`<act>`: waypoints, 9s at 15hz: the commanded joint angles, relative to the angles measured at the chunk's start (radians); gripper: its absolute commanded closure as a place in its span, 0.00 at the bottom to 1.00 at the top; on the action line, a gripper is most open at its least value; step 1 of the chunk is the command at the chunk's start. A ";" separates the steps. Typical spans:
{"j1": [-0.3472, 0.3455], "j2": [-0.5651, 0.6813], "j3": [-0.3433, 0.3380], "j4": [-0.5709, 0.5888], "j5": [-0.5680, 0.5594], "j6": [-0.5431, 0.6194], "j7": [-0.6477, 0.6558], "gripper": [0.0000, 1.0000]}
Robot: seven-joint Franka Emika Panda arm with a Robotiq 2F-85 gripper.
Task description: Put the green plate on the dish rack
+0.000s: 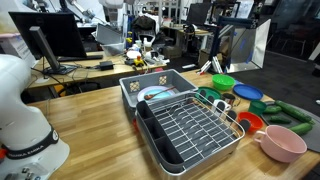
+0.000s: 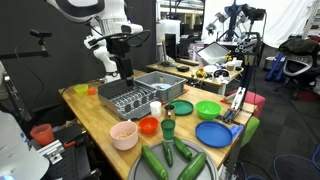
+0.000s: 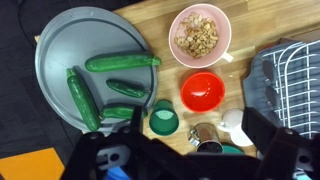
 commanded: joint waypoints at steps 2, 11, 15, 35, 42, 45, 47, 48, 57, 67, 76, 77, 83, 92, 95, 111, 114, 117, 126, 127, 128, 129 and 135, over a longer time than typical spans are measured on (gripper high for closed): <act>0.001 0.000 -0.001 0.001 -0.001 -0.002 0.000 0.00; 0.045 0.116 -0.032 0.124 0.088 0.146 -0.048 0.00; 0.105 0.284 -0.085 0.235 0.286 0.225 -0.212 0.00; 0.060 0.568 -0.027 0.451 0.499 0.189 -0.381 0.00; 0.013 0.767 0.021 0.685 0.563 0.146 -0.469 0.00; -0.014 0.899 0.047 0.823 0.513 0.122 -0.462 0.00; -0.030 0.991 0.060 0.913 0.471 0.094 -0.447 0.00; -0.038 1.036 0.066 0.954 0.453 0.076 -0.443 0.00; -0.082 1.181 0.128 1.084 0.399 0.008 -0.454 0.00; -0.083 1.269 0.137 1.132 0.422 0.068 -0.415 0.00; -0.043 1.414 0.094 1.183 0.268 0.250 -0.264 0.00; -0.043 1.427 0.096 1.192 0.259 0.245 -0.252 0.00; -0.017 1.491 0.082 1.271 0.202 0.222 -0.186 0.00; 0.047 1.579 0.032 1.394 0.098 0.156 -0.098 0.00; 0.051 1.601 0.023 1.426 0.089 0.133 -0.089 0.00; 0.051 1.648 0.021 1.509 0.086 0.053 -0.092 0.64; 0.046 1.656 0.037 1.524 0.099 0.040 -0.099 0.86; 0.040 1.659 0.042 1.531 0.106 0.043 -0.102 0.99; -0.063 1.660 0.137 1.513 0.250 0.064 -0.138 0.98; -0.073 1.663 0.142 1.515 0.266 0.064 -0.140 0.98; -0.080 1.665 0.148 1.515 0.280 0.064 -0.142 0.98; -0.087 1.666 0.153 1.515 0.291 0.065 -0.144 0.98; -0.113 1.656 0.166 1.506 0.331 0.083 -0.149 0.98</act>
